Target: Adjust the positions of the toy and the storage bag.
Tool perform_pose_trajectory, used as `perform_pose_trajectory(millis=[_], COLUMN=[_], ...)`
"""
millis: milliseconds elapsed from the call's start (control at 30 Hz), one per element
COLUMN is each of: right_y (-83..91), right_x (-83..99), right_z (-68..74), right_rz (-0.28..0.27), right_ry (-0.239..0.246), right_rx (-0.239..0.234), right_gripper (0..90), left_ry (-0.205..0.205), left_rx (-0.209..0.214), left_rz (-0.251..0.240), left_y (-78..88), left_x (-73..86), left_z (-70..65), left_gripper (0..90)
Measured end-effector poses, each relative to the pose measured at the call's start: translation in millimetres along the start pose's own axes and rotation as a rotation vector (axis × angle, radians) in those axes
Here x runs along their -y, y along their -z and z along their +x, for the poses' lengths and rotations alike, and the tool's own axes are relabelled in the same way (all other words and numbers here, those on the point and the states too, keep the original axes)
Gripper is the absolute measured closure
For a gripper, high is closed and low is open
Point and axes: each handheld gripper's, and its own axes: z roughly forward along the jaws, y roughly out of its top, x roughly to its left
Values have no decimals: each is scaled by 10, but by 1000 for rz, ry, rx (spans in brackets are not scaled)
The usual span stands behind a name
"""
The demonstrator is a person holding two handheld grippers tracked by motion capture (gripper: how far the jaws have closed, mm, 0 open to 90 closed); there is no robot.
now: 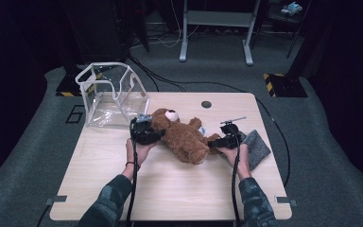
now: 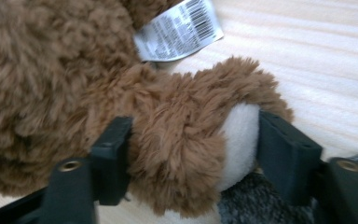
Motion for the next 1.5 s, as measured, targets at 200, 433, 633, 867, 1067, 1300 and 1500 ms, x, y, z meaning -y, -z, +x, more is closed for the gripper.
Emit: perform_pose_trajectory(millis=[200, 433, 633, 867, 1067, 1300, 1500], right_y=[-4, 53, 275, 562, 834, 944, 898], right_x=[29, 40, 15, -8, 22, 112, 303], right_z=[44, 124, 226, 308, 452, 588, 777], right_rz=[3, -44, -139, -215, -256, -274, -254], right_ry=[38, 72, 115, 168, 204, 244, 289], right_rx=[5, 44, 84, 112, 140, 158, 169], right_gripper=[567, 723, 738, 740, 742, 744, 741], left_ry=[-17, -51, -92, -101, -108, -129, -93], left_rx=[-7, -18, -33, -31, -13, -2, 14], left_rz=[-12, -32, -37, -49, -55, -50, -10], left_y=[-15, 26, 79, 44, -5, -91, -216], left_x=[-7, -38, -126, -200, -278, -305, -235], left_z=[-33, -64, -69, -88, -99, -74, -3], left_gripper=[689, 742, 751, 751, 751, 751, 748])
